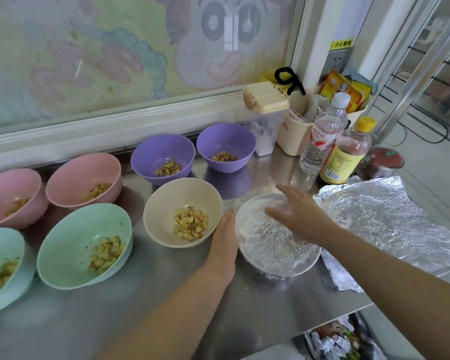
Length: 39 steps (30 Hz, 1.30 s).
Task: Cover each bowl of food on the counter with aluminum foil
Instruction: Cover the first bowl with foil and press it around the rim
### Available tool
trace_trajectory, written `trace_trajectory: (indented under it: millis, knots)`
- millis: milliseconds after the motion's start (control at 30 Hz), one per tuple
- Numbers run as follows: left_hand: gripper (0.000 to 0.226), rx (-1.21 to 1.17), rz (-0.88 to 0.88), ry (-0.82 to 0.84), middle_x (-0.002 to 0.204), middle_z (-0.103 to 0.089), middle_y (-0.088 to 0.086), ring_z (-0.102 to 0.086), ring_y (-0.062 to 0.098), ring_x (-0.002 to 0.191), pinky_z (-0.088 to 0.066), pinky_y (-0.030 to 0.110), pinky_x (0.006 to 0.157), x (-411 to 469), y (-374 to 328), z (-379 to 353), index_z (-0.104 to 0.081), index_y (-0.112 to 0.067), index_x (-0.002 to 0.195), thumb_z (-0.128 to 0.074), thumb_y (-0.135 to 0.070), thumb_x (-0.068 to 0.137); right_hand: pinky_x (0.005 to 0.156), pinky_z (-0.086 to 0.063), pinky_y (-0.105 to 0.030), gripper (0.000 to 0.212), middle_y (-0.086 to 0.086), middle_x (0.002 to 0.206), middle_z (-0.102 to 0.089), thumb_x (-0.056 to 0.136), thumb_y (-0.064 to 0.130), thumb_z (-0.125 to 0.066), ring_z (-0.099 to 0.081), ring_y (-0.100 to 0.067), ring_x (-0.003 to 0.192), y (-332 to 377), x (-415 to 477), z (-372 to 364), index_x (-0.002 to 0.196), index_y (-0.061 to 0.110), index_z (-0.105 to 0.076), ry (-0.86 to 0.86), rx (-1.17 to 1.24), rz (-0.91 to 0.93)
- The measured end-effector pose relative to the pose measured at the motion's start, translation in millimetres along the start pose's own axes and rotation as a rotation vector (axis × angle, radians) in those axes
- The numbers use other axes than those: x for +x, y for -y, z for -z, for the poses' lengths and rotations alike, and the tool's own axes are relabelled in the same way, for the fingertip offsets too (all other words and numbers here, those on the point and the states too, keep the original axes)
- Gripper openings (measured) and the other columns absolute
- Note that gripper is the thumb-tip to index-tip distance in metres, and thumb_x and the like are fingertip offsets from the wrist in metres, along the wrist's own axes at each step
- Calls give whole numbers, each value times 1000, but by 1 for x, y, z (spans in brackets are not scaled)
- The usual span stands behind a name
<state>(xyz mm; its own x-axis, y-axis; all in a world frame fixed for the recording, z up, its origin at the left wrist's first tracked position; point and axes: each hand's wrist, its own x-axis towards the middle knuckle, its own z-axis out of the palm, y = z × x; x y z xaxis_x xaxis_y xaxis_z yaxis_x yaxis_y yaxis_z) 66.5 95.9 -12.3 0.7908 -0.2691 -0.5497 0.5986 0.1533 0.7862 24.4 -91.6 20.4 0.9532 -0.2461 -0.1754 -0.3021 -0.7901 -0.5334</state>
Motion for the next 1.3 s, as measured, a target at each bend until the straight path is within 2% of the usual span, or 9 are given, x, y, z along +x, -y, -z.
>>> trace_trajectory:
  millis: [100,333,500,633,767,933,1033,1167,1300]
  knots:
    - [44,-207,91,-13,114,-73,8,-68,25,110,-49,45,104,-17,11,-4,-65,-15,127,-44,-45,102,114,-18,-69,116,7,168,-3,59,102,-42,-4,-28,155,16,-3,-13,156,49,-8,142,-254,-13]
    - [62,-421,142,109,124,-68,18,-63,35,117,-44,52,108,-18,16,-19,-59,-13,134,-27,-55,102,113,-24,-65,119,1,164,-18,55,104,-40,-17,-33,150,26,4,-10,155,43,-19,173,-252,-68]
    - [60,-447,120,126,122,-68,21,-63,38,116,-45,52,106,-11,4,-18,-64,-9,126,-26,-50,104,118,-20,-65,136,-6,167,-10,45,110,-35,-9,-39,153,13,6,-9,159,39,-12,191,-167,-183]
    - [33,-416,92,62,102,-70,13,-70,22,89,-55,34,83,-21,-6,-11,-69,-11,97,-45,-33,102,118,-19,-69,140,-7,169,2,47,109,-35,-6,-41,154,12,-1,3,160,35,1,178,-155,-255]
    - [33,-356,149,-31,87,-78,1,-72,13,78,-53,29,70,-44,10,-7,-69,-15,106,-45,-38,104,114,-10,-75,134,7,168,17,50,105,-47,11,-33,155,30,-8,-1,157,46,9,168,-340,-67]
    - [52,-397,198,161,122,-70,10,-65,30,116,-44,50,108,-50,15,-19,-64,-20,130,-31,-51,104,112,-12,-79,141,5,169,11,44,103,-55,10,-37,154,35,-2,-12,156,48,10,266,-401,-84]
    - [64,-493,185,201,128,-66,16,-61,33,121,-42,49,109,-43,11,-23,-59,-14,135,-21,-55,104,110,-14,-79,141,0,169,7,45,102,-55,8,-40,153,34,0,-14,157,45,8,243,-360,-115]
    - [53,-484,150,108,114,-72,16,-70,26,103,-55,40,87,-39,1,-14,-64,-7,119,-23,-38,108,114,-14,-75,148,-4,169,8,33,113,-36,10,-41,153,27,5,-16,157,43,7,193,-275,-216]
    - [37,-378,204,21,131,-65,12,-61,24,118,-41,40,107,-39,9,6,-59,-16,133,-43,-30,104,114,1,-76,145,-3,166,25,43,108,-43,25,-40,150,30,5,-7,157,42,17,194,-312,-200]
